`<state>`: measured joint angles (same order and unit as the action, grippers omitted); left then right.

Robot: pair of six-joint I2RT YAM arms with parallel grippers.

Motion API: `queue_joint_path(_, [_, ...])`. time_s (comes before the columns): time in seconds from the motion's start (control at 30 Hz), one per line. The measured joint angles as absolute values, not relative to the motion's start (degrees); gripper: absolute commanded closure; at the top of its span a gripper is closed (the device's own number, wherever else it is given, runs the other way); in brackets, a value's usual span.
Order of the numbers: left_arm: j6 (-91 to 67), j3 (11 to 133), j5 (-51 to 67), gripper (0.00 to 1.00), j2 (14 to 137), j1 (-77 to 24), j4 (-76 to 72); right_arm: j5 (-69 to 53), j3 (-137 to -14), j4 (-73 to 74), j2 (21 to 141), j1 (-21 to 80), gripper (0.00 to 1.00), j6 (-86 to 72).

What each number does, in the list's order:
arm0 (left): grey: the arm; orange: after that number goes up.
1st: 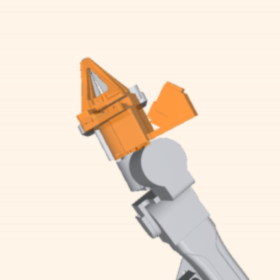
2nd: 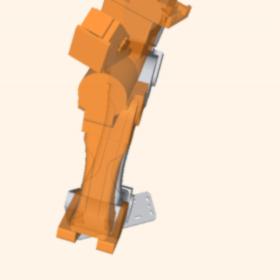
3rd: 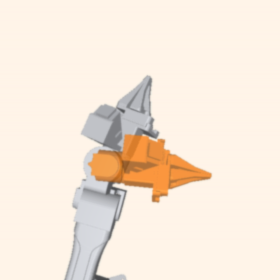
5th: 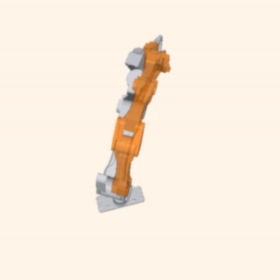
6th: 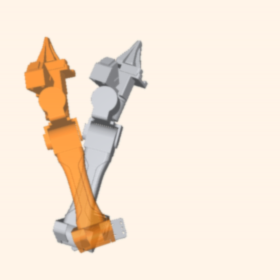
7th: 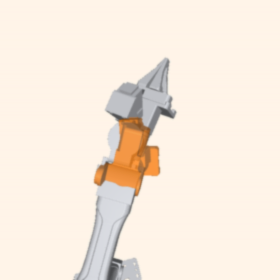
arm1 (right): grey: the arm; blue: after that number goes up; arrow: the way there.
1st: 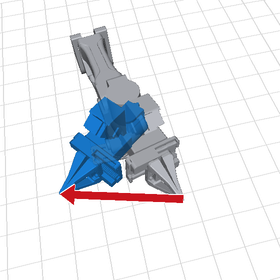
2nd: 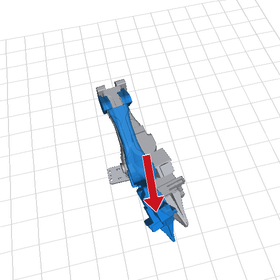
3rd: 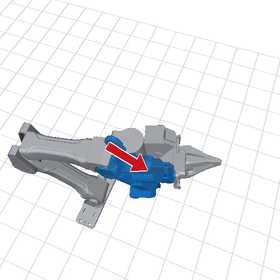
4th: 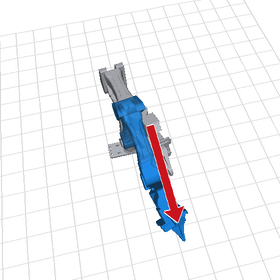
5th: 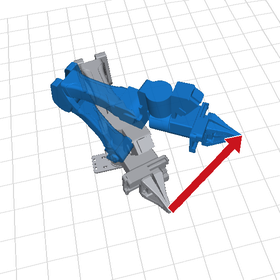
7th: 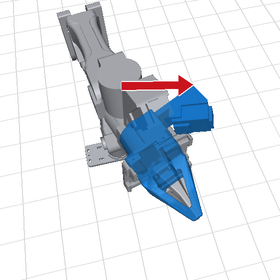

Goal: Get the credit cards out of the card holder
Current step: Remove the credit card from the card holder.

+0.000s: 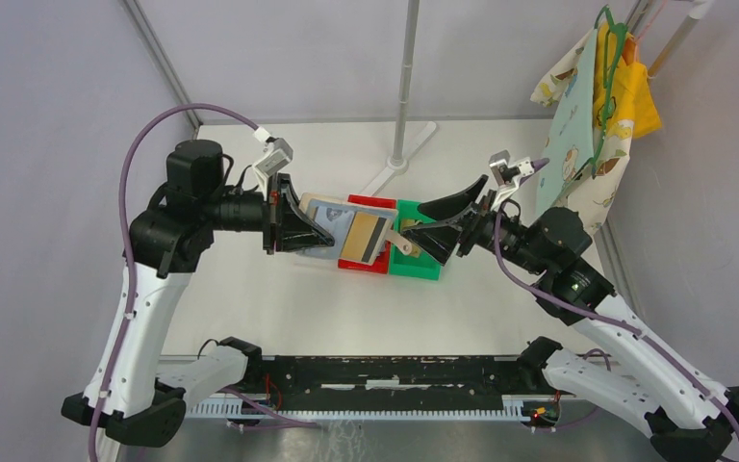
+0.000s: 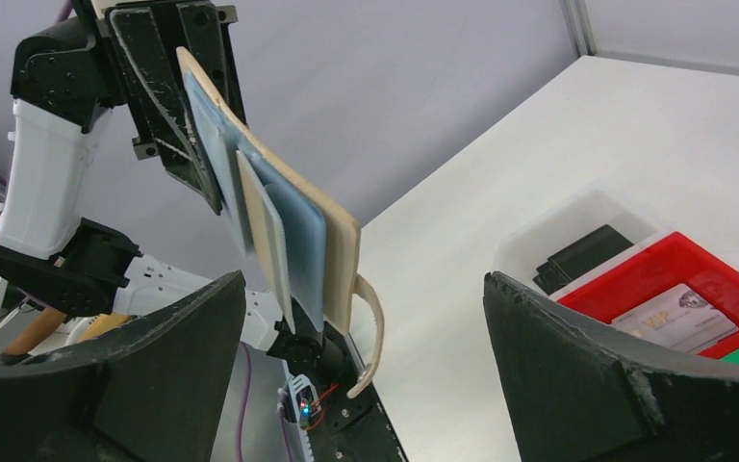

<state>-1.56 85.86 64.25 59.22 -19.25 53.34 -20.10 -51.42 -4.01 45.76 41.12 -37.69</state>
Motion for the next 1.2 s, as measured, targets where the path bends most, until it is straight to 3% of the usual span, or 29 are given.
queue_joint_path(0.07, [-2.66, 85.84, 64.14, 0.98, 59.51, -19.25, 52.21, -20.03, -51.40, -4.23, 45.69, 41.12, 0.04, -37.82])
queue_joint_path(0.3, [-3.22, 85.80, 62.85, 0.98, 61.47, -19.25, 54.22, -22.41, -53.06, -7.22, 45.91, 41.12, 0.23, -39.75])
queue_joint_path(0.47, [-0.60, 85.65, 62.41, 0.98, 65.34, -19.25, 59.22, -28.49, -55.13, -15.88, 49.45, 41.12, 0.28, -44.51])
queue_joint_path(0.53, [0.80, 85.65, 62.06, 0.98, 66.92, -19.25, 61.47, -30.70, -55.07, -19.03, 51.35, 41.15, 0.28, -46.54])
queue_joint_path(0.63, [3.49, 86.17, 62.87, 0.98, 68.55, -19.25, 65.25, -32.73, -54.89, -20.84, 54.83, 41.15, 0.12, -47.48])
queue_joint_path(0.7, [6.00, 87.29, 64.62, 0.98, 69.25, -19.25, 68.18, -32.23, -55.00, -17.54, 56.42, 41.15, 0.07, -44.60])
queue_joint_path(0.97, [12.53, 88.84, 70.96, 0.96, 69.54, -19.25, 75.94, -37.08, -57.41, -15.18, 61.28, 41.41, 0.07, -38.59])
queue_joint_path(1.07, [13.02, 88.84, 72.03, 0.94, 69.84, -19.25, 77.30, -40.16, -58.06, -17.32, 64.03, 42.92, 0.14, -38.68])
queue_joint_path(1.2, [13.37, 88.84, 72.66, 0.92, 69.97, -19.25, 78.15, -42.19, -59.29, -17.41, 66.67, 46.50, 0.36, -37.89])
